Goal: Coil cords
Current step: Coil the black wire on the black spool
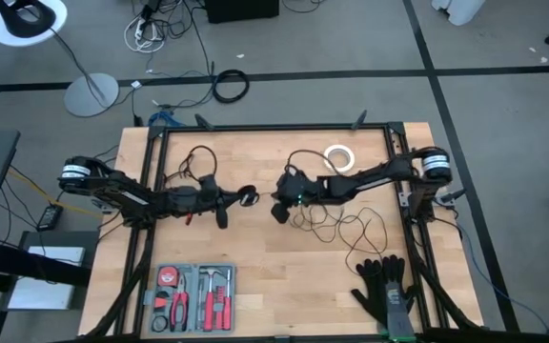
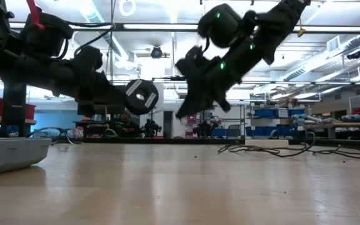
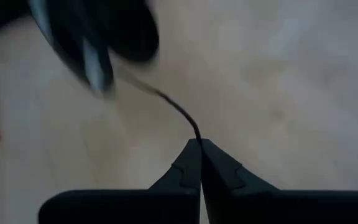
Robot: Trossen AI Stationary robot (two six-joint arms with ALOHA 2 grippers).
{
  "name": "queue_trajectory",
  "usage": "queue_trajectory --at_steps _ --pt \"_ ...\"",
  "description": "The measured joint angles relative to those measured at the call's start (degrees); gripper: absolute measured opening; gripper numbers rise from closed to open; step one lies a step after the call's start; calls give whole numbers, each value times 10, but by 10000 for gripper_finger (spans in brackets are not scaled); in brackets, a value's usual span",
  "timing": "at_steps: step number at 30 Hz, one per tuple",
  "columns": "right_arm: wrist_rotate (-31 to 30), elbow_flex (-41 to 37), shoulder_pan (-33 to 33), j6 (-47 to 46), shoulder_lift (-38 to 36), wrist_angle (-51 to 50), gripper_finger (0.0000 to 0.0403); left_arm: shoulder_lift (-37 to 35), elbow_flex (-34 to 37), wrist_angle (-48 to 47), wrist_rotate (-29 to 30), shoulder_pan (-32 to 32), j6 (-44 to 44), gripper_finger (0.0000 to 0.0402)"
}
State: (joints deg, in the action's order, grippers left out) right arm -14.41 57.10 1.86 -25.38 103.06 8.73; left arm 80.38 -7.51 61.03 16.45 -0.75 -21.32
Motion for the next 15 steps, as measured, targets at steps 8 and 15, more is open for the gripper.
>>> queue_trajectory --at_steps 8,15 --pt "24 0 13 26 -37 58 1 0 -80 -189 27 0 14 0" --pt "38 1 5 38 -29 101 0 0 -184 -337 72 0 66 0"
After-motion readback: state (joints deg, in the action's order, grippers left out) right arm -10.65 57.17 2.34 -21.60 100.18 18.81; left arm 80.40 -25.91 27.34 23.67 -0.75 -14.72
